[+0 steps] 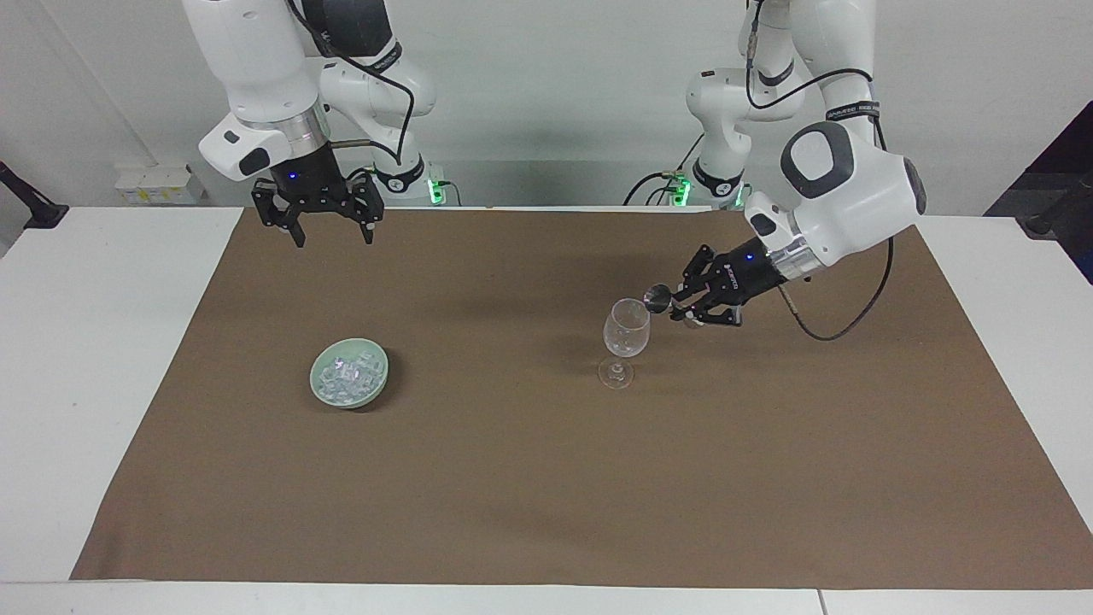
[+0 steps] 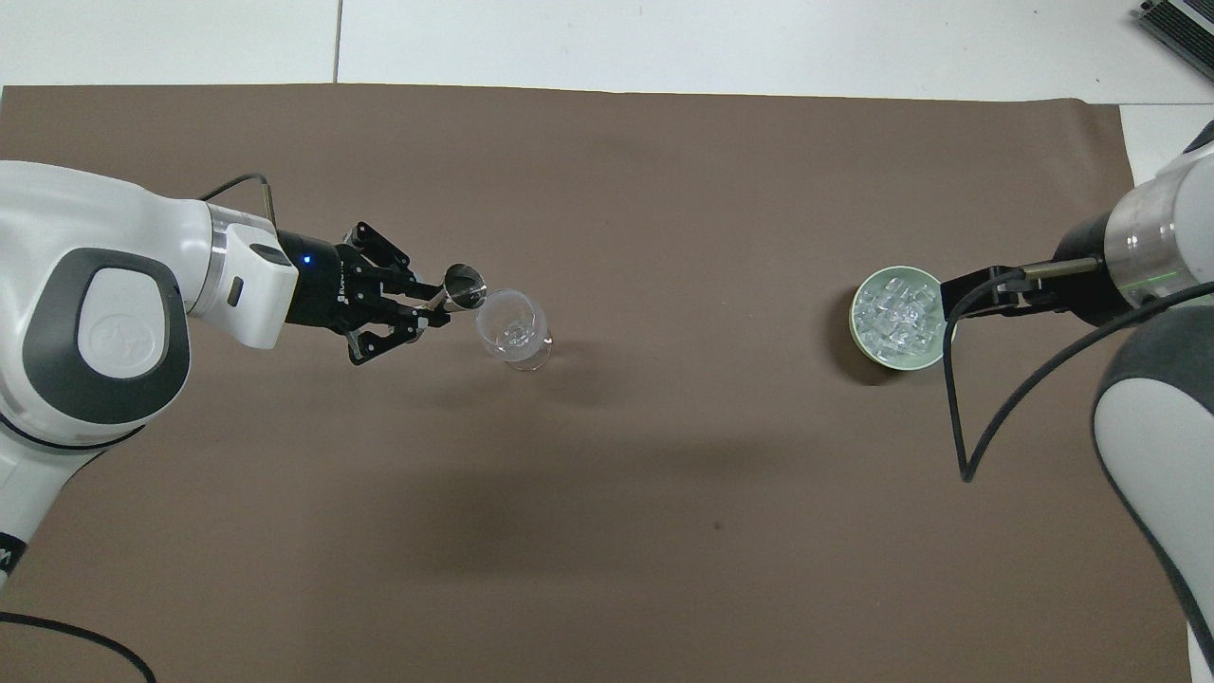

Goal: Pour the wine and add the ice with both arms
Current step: 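Tilt the jigger with the left gripper to pour into the glass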

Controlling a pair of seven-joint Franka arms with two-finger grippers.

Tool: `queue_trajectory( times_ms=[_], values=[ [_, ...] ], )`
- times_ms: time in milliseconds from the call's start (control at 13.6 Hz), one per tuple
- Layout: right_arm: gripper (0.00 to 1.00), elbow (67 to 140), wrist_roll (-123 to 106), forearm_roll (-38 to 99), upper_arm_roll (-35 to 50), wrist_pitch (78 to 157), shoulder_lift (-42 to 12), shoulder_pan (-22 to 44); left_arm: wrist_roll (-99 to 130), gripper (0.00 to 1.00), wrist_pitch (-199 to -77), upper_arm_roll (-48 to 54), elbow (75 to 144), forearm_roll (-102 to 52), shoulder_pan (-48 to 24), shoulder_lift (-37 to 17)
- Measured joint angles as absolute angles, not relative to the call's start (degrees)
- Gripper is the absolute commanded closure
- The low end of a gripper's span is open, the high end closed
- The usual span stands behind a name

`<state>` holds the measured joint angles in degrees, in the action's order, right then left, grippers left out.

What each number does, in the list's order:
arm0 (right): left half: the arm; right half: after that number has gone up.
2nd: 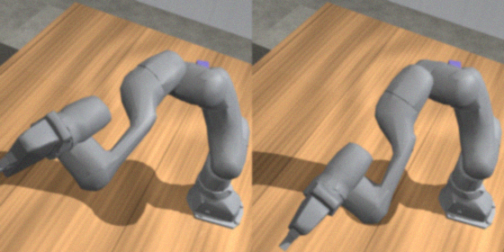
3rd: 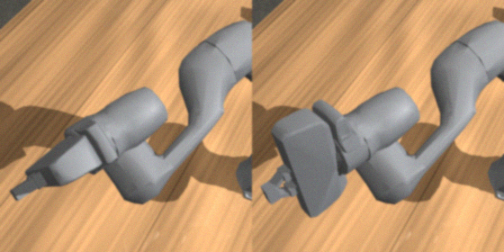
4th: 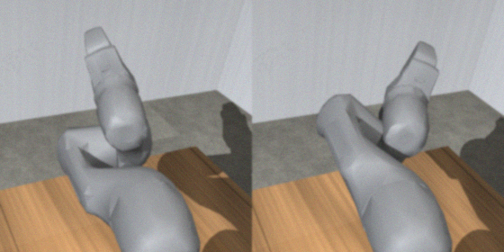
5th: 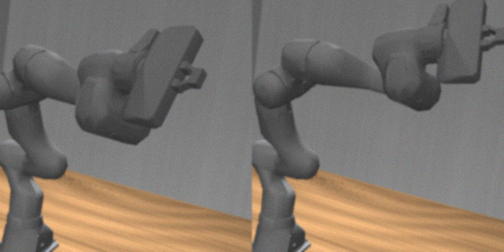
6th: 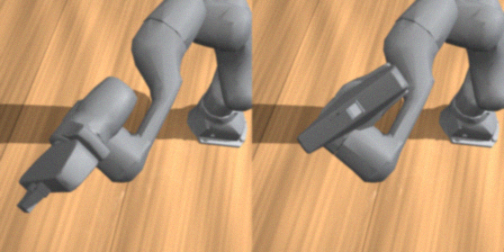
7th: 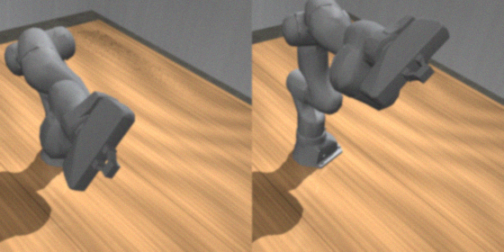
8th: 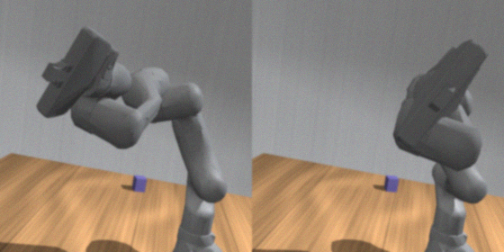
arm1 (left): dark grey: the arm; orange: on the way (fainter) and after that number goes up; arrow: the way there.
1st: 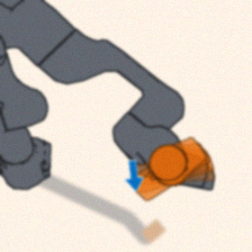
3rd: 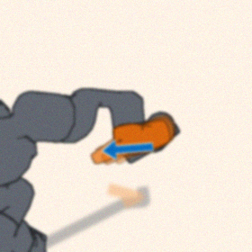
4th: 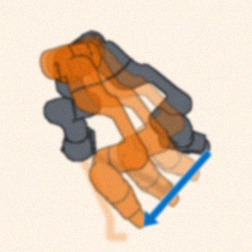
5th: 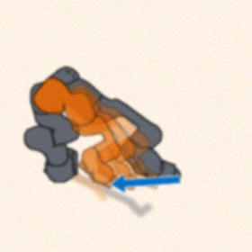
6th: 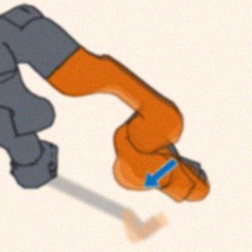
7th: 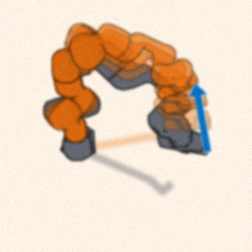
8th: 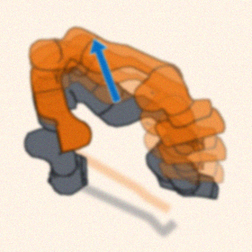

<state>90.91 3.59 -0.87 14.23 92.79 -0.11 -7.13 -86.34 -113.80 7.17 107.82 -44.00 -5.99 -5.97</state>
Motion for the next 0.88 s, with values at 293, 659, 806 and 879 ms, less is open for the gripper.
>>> queue_trajectory(
  times_ms=[293, 659, 806, 879],
  values=[
    [0.00, 90.91, 3.59, -0.87, 14.23, 92.79, -0.11, -7.13, -81.05, 0.94, -113.71, 7.17, 106.92, -38.23, -7.27, -5.81],
    [0.00, 90.91, 3.59, -0.87, 14.23, 92.79, -0.11, -7.13, -77.10, 0.94, -113.68, 7.22, 106.61, -34.68, -8.09, -5.29],
    [0.00, 90.91, 3.59, -0.87, 14.23, 92.79, -0.11, -7.13, -75.15, 0.94, -113.61, 7.21, 106.17, -33.16, -8.46, -5.13],
    [0.00, 90.91, 3.59, -0.87, 14.23, 92.79, -0.11, -7.13, -73.99, 0.94, -113.60, 7.23, 106.05, -32.54, -8.79, -5.10]
  ],
)
